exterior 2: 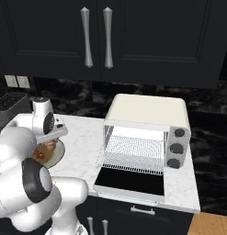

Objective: Pick up the kebab skewer and baguette bread, and place them inside the toaster oven. Close the toaster oven door and start by setting the timer.

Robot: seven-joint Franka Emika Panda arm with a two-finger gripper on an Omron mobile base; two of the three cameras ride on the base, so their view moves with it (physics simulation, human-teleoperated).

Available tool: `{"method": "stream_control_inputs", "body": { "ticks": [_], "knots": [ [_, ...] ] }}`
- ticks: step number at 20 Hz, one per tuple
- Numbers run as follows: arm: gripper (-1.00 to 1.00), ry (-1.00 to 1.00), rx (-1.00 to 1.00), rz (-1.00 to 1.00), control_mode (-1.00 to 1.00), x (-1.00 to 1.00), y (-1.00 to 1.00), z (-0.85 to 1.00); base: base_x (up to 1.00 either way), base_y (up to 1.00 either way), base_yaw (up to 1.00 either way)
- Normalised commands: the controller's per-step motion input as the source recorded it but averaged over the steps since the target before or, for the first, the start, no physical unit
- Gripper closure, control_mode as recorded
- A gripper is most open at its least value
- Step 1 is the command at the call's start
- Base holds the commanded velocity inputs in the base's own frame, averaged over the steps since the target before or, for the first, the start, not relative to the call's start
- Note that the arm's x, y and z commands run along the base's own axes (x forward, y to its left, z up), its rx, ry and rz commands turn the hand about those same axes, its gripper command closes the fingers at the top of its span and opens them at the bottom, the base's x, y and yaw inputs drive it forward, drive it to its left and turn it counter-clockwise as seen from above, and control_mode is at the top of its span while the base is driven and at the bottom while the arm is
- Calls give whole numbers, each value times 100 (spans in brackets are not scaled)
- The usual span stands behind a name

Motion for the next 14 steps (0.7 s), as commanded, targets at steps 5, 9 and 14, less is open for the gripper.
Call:
{"method": "stream_control_inputs", "body": {
  "ticks": [5, 9, 14],
  "knots": [
    [100, 0, 1, -17, -100, -36, -100, 21, 0, 0, 0],
    [100, 0, 1, -21, -100, -32, -100, 33, 0, 0, 0],
    [100, 2, 6, -22, -100, -33, -99, 43, 0, 0, 0]
  ]
}}
